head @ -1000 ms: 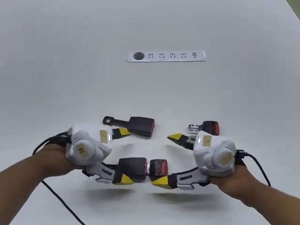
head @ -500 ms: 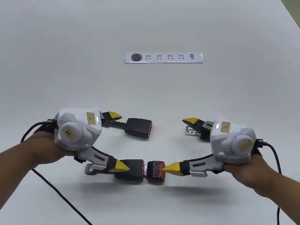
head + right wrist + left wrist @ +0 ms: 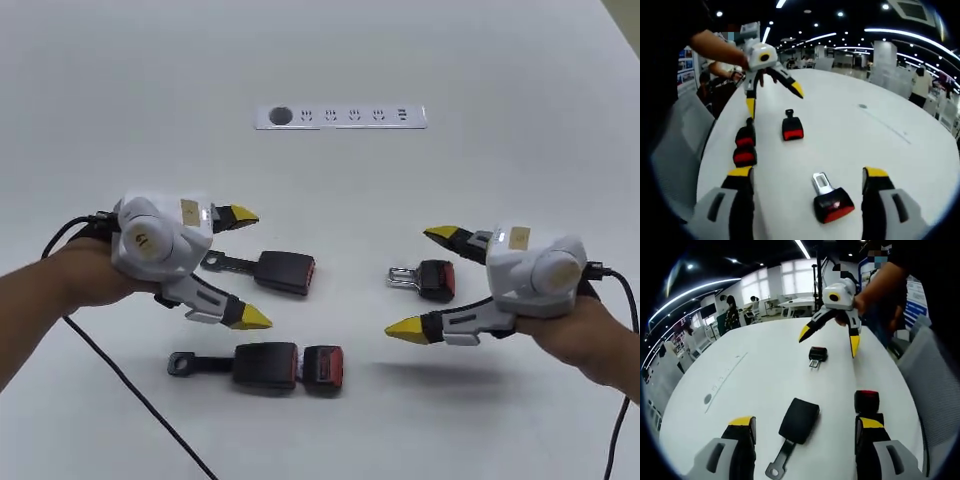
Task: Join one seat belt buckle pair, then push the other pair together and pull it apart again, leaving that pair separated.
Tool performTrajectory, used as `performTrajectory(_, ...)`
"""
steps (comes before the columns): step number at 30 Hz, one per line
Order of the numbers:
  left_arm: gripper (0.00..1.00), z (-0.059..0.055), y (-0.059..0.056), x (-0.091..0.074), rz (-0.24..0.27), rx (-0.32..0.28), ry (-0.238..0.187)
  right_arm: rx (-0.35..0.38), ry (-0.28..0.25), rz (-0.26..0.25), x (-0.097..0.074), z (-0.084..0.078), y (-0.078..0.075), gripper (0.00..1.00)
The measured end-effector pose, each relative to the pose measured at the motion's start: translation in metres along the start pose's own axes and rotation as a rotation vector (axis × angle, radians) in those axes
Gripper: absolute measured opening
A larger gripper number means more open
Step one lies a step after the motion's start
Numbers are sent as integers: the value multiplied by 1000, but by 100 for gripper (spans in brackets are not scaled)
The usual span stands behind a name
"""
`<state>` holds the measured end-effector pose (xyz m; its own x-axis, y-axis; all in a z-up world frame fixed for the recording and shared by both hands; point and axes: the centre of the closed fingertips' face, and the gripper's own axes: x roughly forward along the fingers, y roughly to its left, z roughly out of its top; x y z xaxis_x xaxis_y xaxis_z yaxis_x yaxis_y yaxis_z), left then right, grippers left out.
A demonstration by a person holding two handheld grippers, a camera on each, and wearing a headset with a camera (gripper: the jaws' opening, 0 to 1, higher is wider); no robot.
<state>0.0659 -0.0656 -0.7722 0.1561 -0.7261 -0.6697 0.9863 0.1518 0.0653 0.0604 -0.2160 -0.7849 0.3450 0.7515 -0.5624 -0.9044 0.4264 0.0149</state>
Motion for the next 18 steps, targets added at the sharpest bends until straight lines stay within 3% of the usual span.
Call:
performTrajectory(8, 81, -11, 8, 16, -32, -6, 30, 9, 50, 19, -7, -23, -21, 82)
performTrajectory(13, 76, -20, 5, 27, -69, 21, 61, 9, 99, 50, -8, -38, -24, 81)
performTrajectory(18, 72, -27, 10, 36, -78, 31, 77, 4, 138, 81, -8, -47, -26, 79)
